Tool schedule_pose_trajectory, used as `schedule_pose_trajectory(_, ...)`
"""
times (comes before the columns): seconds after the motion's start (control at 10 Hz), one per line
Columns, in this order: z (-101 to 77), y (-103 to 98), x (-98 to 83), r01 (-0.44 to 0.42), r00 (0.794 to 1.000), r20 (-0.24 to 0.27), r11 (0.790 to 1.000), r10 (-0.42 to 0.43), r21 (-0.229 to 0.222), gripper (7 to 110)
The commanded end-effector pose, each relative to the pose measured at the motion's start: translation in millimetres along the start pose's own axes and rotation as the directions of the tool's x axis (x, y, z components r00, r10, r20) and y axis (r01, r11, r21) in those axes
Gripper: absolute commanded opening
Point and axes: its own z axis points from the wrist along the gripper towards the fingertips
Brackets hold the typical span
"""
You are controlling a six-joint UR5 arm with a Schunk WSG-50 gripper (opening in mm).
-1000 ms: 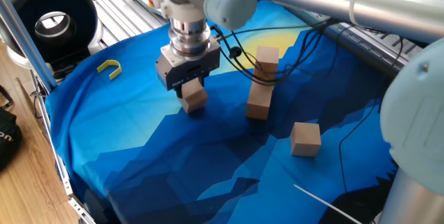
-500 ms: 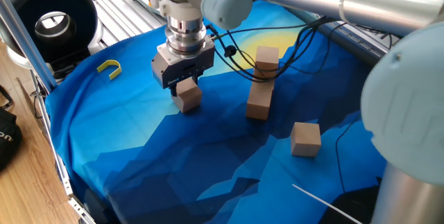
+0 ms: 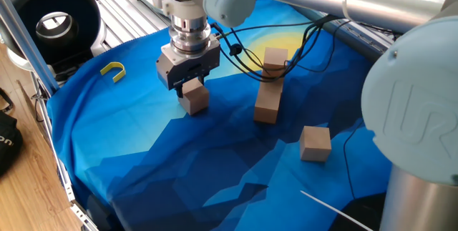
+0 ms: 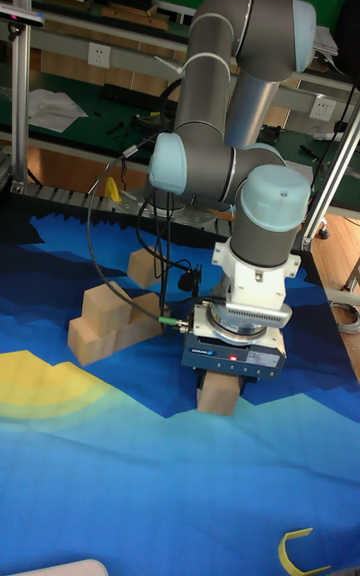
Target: Stack the blocks into a pyramid shape
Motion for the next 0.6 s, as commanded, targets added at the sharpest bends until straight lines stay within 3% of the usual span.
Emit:
schedule_pose_trajectory(0.0, -12.6, -6.7, 12.0, 0.008, 0.999, -0.050, 1.000, -0.006, 0.024, 7)
schedule_pose_trajectory(0.5, -59.4, -20.3, 39.6, 0.090, 0.986, -0.146, 0.995, -0.082, 0.051, 7)
